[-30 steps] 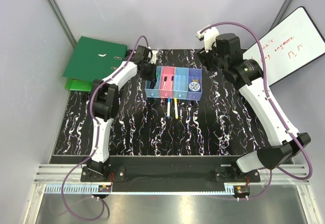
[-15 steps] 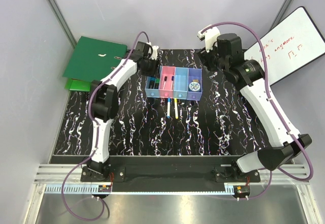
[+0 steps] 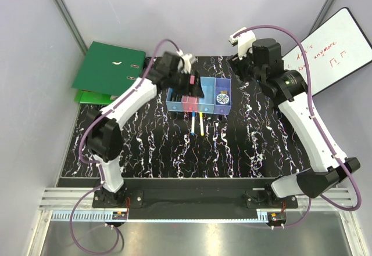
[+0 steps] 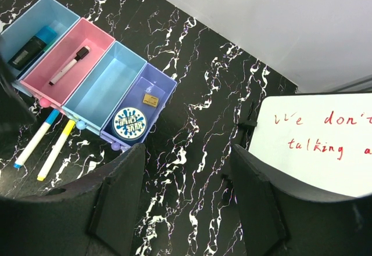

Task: Sort the stationery into containers
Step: Pick up the pen from the center of the board.

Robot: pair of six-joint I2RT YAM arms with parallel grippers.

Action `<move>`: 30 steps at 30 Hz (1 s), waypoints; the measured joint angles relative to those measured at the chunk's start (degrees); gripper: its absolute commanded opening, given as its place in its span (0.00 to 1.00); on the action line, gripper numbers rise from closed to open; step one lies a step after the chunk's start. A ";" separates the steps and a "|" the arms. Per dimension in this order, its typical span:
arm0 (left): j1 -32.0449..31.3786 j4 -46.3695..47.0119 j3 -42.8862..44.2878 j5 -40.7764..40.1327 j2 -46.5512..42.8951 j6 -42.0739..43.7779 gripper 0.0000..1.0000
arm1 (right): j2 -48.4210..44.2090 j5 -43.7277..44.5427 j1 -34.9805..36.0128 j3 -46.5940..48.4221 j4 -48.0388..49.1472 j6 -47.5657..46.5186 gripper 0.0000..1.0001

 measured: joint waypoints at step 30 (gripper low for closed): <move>-12.07 -2.80 -10.01 -24.83 11.41 -11.93 0.70 | -1.81 -0.50 -1.27 -1.51 0.20 0.92 0.68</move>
